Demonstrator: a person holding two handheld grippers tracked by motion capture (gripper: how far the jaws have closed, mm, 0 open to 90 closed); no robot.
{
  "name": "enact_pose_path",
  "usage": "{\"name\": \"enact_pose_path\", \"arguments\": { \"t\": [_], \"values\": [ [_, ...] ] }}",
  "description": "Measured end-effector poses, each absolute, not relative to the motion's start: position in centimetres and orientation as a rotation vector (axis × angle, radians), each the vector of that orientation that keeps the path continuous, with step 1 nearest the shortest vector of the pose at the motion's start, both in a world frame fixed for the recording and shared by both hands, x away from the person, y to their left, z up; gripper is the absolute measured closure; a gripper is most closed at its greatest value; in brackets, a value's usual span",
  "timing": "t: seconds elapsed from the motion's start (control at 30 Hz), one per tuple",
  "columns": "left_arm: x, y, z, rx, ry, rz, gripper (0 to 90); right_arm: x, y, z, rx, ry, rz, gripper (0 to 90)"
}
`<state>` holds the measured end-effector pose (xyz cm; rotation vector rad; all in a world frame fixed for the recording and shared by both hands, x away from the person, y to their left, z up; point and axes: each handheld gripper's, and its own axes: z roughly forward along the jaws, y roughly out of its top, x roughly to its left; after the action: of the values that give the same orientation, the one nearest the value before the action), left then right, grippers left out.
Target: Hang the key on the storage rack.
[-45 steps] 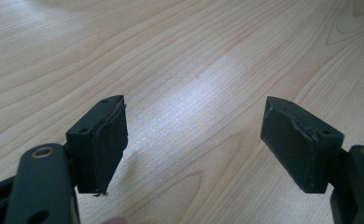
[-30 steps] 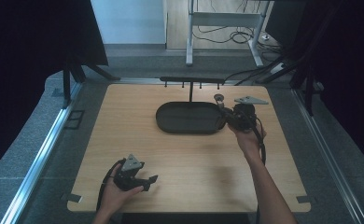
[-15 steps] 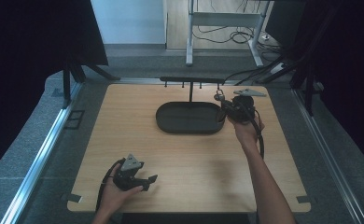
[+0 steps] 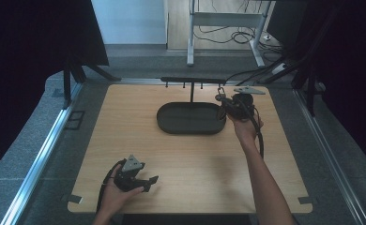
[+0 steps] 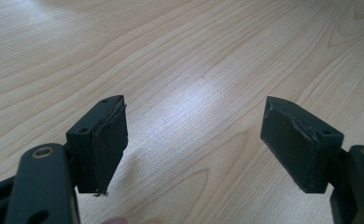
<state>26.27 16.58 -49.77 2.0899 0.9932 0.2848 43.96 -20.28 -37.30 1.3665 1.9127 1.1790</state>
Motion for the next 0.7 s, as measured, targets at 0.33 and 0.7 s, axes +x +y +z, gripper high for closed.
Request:
{"name": "enact_pose_path", "arguments": {
  "t": [0.33,0.7],
  "values": [
    [26.0,16.4,-49.4,2.07,0.971,0.269,23.4,45.4,-19.8,-37.8,1.385,1.886,1.161,80.8],
    [26.2,16.4,-49.7,2.081,0.98,0.27,23.4,47.2,-19.2,-39.6,1.418,1.868,1.135,80.8]
  ]
}}
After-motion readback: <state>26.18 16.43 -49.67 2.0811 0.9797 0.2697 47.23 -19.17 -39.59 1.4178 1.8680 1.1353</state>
